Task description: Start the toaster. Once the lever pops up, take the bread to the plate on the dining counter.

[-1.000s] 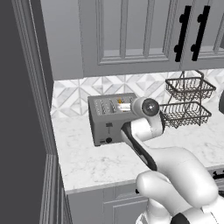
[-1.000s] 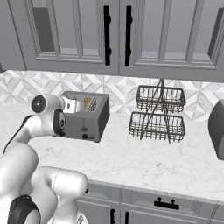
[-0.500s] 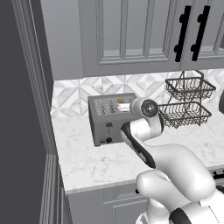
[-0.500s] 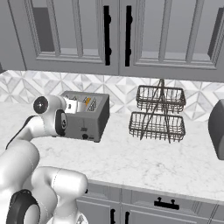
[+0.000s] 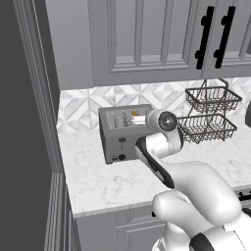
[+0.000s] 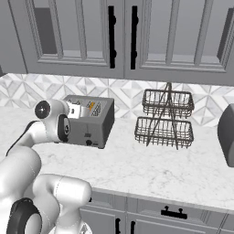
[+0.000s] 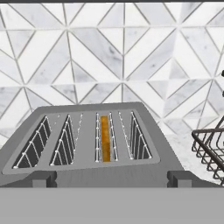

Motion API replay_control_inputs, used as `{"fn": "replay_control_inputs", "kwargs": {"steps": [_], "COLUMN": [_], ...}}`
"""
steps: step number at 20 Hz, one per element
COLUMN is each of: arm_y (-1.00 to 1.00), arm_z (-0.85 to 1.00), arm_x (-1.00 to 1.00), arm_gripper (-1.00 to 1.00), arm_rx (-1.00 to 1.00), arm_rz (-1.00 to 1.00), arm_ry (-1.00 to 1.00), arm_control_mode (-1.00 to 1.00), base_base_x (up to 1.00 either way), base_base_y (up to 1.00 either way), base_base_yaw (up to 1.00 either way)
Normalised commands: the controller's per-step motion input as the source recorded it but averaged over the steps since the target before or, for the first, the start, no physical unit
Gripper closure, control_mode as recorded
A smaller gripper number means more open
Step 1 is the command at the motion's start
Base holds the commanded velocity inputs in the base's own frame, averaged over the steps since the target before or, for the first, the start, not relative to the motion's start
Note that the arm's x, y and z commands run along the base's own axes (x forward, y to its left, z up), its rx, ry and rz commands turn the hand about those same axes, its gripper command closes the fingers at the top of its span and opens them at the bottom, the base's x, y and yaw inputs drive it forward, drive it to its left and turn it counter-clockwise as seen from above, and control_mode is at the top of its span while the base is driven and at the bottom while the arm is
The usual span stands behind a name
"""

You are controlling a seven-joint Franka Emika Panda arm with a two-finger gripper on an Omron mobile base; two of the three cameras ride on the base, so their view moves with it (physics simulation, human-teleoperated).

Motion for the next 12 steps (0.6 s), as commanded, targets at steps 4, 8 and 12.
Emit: {"fn": "replay_control_inputs", "kwargs": {"steps": [4,8,12], "arm_y": [0.00,0.00,0.00], "arm_z": [0.00,0.00,0.00], "arm_x": [0.00,0.00,0.00], "arm_gripper": [-1.00,-1.00,-1.00], "arm_rx": [0.00,0.00,0.00], "arm_rz": [0.00,0.00,0.00], "arm_ry": [0.00,0.00,0.00], "arm_control_mode": [-1.00,-1.00,-1.00], "base_base_x": [0.00,0.00,0.00], "base_base_y": [0.00,0.00,0.00], "base_base_yaw": [0.00,0.00,0.00]}}
